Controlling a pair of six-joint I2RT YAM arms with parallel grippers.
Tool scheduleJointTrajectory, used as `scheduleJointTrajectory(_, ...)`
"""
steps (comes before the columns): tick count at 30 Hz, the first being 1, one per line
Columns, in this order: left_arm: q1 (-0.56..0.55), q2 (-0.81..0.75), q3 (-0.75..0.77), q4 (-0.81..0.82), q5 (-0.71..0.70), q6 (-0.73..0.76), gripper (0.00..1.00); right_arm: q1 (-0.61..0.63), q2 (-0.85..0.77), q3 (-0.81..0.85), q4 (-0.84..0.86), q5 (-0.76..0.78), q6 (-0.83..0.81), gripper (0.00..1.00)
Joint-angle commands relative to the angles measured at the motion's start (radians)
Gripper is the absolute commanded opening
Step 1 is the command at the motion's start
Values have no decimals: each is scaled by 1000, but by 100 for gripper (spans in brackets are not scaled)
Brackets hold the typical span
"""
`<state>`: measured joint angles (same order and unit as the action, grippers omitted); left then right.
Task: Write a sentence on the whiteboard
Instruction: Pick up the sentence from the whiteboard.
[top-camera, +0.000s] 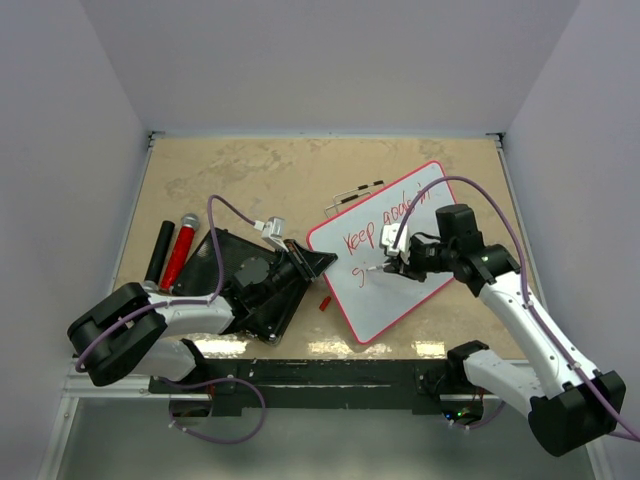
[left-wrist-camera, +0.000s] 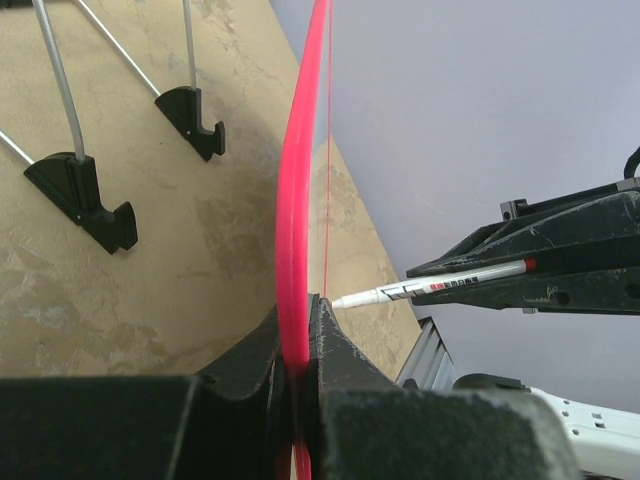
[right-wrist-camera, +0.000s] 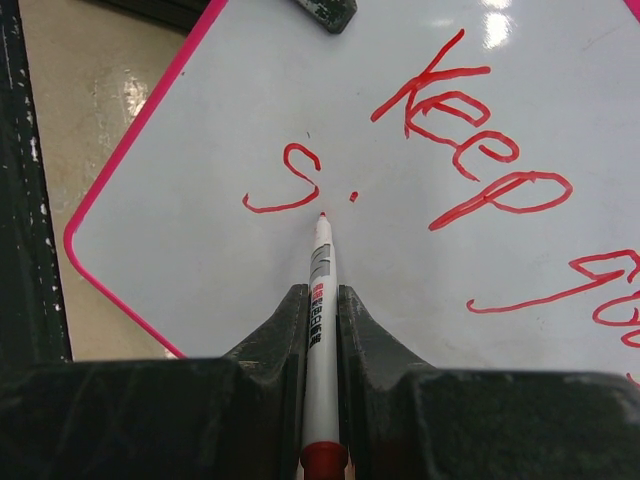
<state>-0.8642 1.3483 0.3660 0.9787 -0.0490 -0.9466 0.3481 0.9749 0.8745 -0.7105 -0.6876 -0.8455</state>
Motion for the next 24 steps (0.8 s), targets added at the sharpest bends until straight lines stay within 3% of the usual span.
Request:
scheduleJointTrajectory(1,-1,3,24,44,21,74,0,5,-18,-8,63,57,40,0)
scheduleJointTrajectory(9,-1,2,22,44,21,74,0,6,-22,-11,59,77,46,0)
scheduleJointTrajectory(21,-1,8,31,41,21,77,0,11,42,21,-132,0,-156,0)
scheduleJointTrajectory(24,-1,14,34,43,24,77,0,12,35,15,-75,35,-88,0)
